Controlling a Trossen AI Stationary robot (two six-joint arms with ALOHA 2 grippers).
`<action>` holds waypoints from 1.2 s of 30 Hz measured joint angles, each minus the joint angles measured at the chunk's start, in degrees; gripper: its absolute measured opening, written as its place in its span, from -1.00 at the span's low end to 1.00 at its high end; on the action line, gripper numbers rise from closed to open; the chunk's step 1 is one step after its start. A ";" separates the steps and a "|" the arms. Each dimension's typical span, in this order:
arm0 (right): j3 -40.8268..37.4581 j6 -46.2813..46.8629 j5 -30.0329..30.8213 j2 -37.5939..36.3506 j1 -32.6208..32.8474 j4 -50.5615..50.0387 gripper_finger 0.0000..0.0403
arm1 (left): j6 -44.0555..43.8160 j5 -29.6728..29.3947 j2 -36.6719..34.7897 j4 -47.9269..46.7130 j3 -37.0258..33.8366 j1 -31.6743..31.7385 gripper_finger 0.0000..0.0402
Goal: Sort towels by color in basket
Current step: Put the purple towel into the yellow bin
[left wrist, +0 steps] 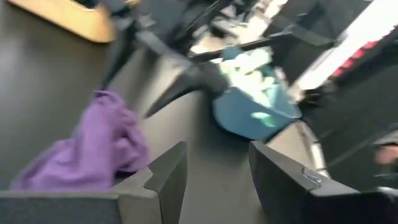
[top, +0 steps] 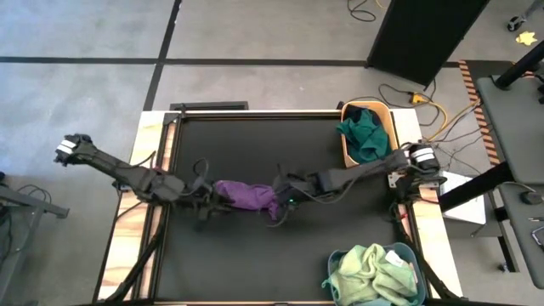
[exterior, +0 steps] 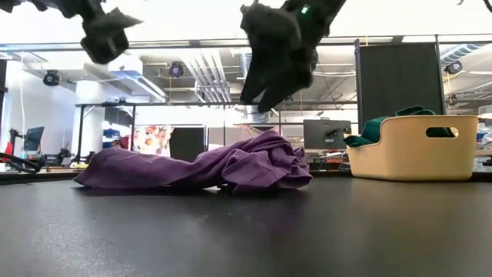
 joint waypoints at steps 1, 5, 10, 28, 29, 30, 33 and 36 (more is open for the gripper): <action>0.00 -2.62 -1.10 1.05 -0.52 1.27 0.60 | -0.51 -0.09 -0.57 0.38 0.00 -1.13 -0.22; 0.00 -10.25 -4.66 4.79 -2.17 8.05 0.61 | -1.31 -0.35 -1.88 1.29 0.00 -4.61 -0.22; 0.02 -11.33 -5.52 8.16 -4.17 10.93 0.54 | -3.08 -0.59 -1.60 1.00 0.00 -5.77 -0.22; -0.07 -5.65 1.37 6.10 -7.80 3.81 -0.90 | 10.18 -1.99 -3.35 2.24 0.00 5.08 -0.22; -0.07 -6.13 5.03 3.83 -8.15 1.74 -0.92 | 11.36 -0.85 -3.75 2.19 0.00 7.45 -0.22; -0.07 -7.06 9.83 1.49 -8.47 -0.57 -0.93 | 12.54 0.06 -4.07 2.17 0.00 9.97 -0.22; 0.00 -11.06 26.68 -6.01 -9.98 -10.72 -0.94 | 16.24 0.63 -4.91 2.21 0.00 17.12 -0.22; 0.02 -9.41 40.83 -12.89 -13.04 -26.04 -0.95 | 19.93 1.16 -5.39 2.62 0.00 23.98 -0.22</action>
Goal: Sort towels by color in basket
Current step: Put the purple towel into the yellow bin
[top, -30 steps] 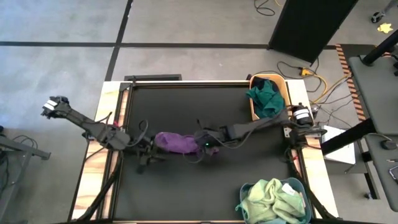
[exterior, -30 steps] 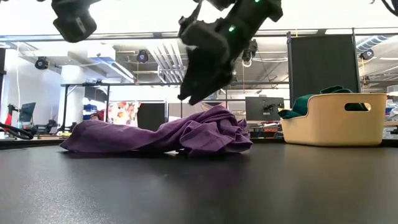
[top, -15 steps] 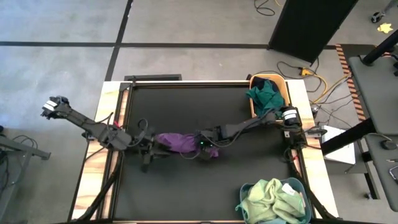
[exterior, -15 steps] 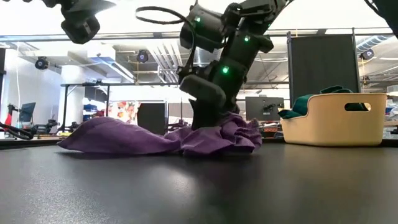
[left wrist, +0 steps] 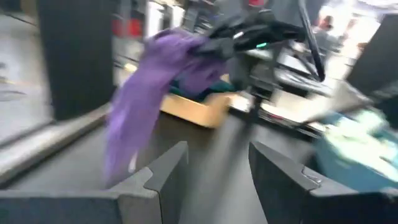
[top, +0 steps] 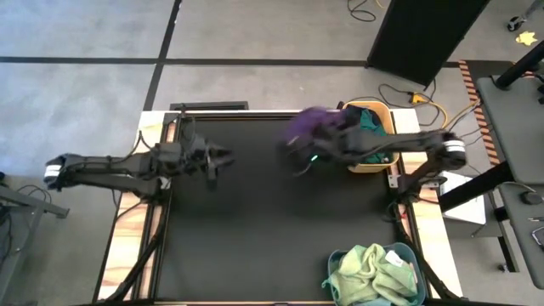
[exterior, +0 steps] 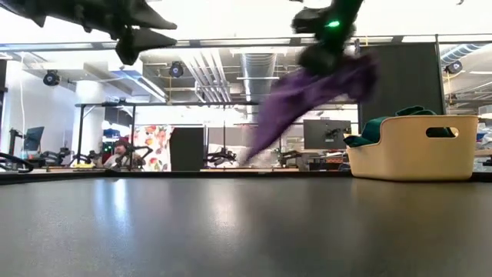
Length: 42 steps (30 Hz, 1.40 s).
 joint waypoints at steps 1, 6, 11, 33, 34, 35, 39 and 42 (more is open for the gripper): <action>-0.01 2.90 2.81 -2.26 -1.30 -5.32 -0.95 | 0.73 0.00 -0.08 0.38 0.00 2.14 -0.22; -0.15 24.40 3.84 -11.60 -9.67 -25.39 -0.95 | 4.38 0.00 0.05 1.89 0.00 9.66 -0.22; -0.36 33.01 -14.02 -14.96 -16.55 -34.10 -0.95 | 6.17 0.00 0.07 2.27 0.00 11.91 -0.22; -16.73 19.85 -35.51 -6.15 -43.81 -2.01 -0.95 | 12.53 -4.15 -2.31 1.86 -0.01 13.14 -0.22; -18.35 20.64 -35.37 -5.60 -44.19 -0.22 -0.94 | 13.28 -4.10 -2.94 0.91 -0.01 12.96 -0.22; -20.12 21.81 -35.46 -4.97 -44.37 1.42 -0.94 | 13.71 -3.76 -3.74 -0.14 -0.01 12.84 -0.22; -25.86 28.83 -40.15 -2.98 -44.68 4.14 -0.91 | 12.82 -2.05 -7.61 -6.81 0.00 12.66 -0.22; -26.40 31.94 -41.33 -4.24 -44.76 4.78 -0.75 | 11.49 -1.51 -10.60 -13.89 1.20 12.65 -0.22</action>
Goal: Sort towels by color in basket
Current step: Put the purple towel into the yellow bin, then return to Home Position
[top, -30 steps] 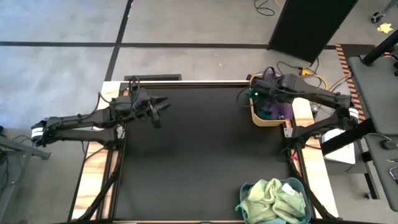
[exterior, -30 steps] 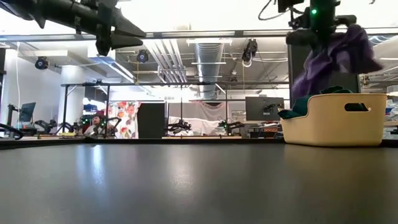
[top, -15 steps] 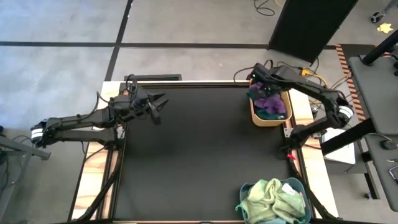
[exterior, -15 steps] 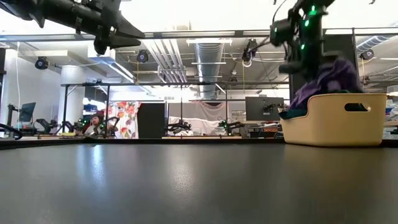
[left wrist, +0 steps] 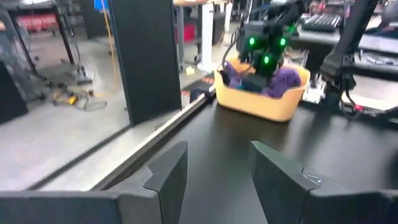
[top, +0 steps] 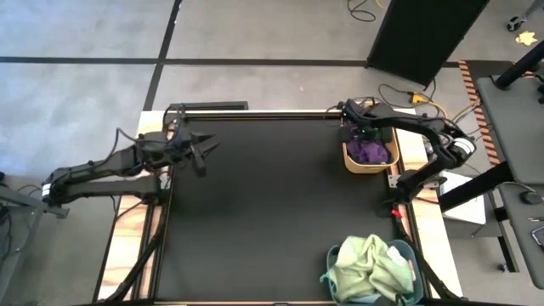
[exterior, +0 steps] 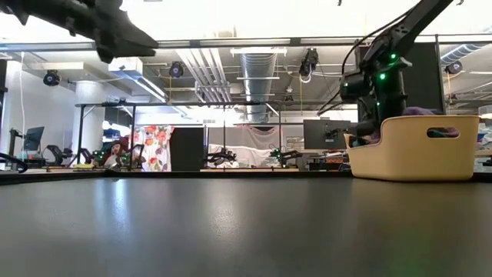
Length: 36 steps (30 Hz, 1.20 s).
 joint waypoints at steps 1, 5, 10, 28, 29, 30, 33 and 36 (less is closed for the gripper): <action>0.00 0.98 -0.27 -0.12 -0.01 -0.22 -0.67 | -0.41 0.00 -0.90 -2.63 0.68 0.00 -0.22; 1.10 1.88 -0.95 -0.96 0.04 -1.98 -0.32 | -0.93 0.02 -2.96 -11.22 3.51 0.00 -0.22; 5.98 3.03 -0.25 -4.57 1.57 -5.33 0.07 | 0.33 -0.02 -3.15 -18.34 7.11 0.04 -0.22; 8.90 -7.67 3.51 -24.91 28.92 11.84 0.57 | 9.34 33.92 -9.14 -13.33 7.37 -1.53 -0.22; 8.60 -9.00 3.30 -24.96 31.40 11.01 0.54 | 8.48 34.77 -9.78 -13.27 7.39 -1.53 -0.22; 8.44 -10.68 3.09 -24.94 33.65 9.12 0.50 | 6.85 34.90 -10.21 -13.33 7.39 -1.53 -0.22; 8.22 -13.96 2.38 -24.25 38.70 7.69 0.38 | 1.05 34.90 -10.89 -13.41 7.38 -1.53 -0.22; 7.23 -16.57 3.59 -23.58 41.49 12.31 0.27 | -5.29 34.84 -11.01 -13.00 7.43 -1.51 -0.22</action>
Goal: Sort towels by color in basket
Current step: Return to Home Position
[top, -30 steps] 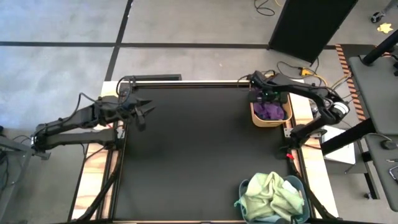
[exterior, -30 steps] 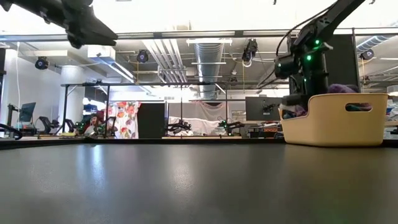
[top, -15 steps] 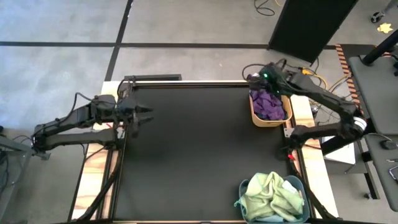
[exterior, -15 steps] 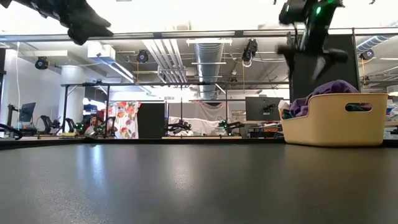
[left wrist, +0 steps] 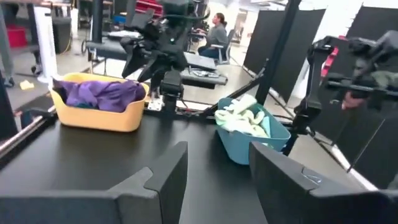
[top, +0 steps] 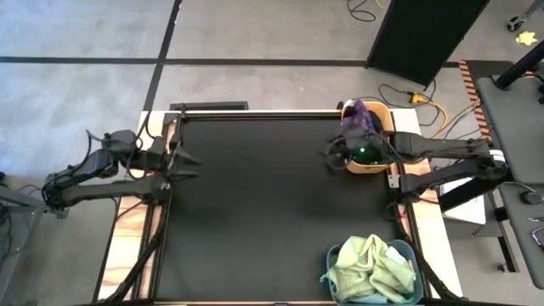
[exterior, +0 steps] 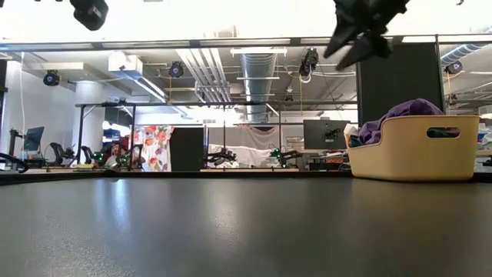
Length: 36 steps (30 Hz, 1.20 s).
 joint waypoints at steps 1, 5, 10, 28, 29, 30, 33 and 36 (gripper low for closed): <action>-0.97 -3.40 0.16 -0.23 0.76 3.83 0.23 | -0.57 -0.19 0.15 0.09 0.00 -0.02 -0.22; -6.89 -17.04 -2.70 -2.52 3.68 21.35 0.07 | 0.30 -5.63 1.43 2.60 -0.02 -0.02 -0.22; -16.16 -20.71 -12.95 -8.34 4.35 32.17 -0.13 | 1.53 -11.87 4.71 7.13 -0.04 -0.80 -0.22; -30.91 -19.32 -13.85 -45.18 4.35 15.12 -0.53 | 2.33 -15.50 2.06 9.91 -10.80 -8.07 -0.22; -31.82 -21.50 -14.19 -46.63 4.32 15.68 -0.55 | 2.11 -16.25 1.77 10.97 -12.15 -8.04 -0.22; -33.06 -24.35 -15.36 -48.04 4.46 16.78 -0.56 | 2.85 -16.95 1.41 12.59 -13.64 -8.02 -0.22; -37.69 -31.56 -24.02 -52.64 4.48 23.95 -0.59 | 6.23 -16.44 -0.19 18.26 -18.46 -8.13 -0.22; -41.52 -30.12 -28.71 -56.72 4.56 27.03 -0.62 | 6.15 -15.23 -2.93 22.84 -23.41 -8.13 -0.22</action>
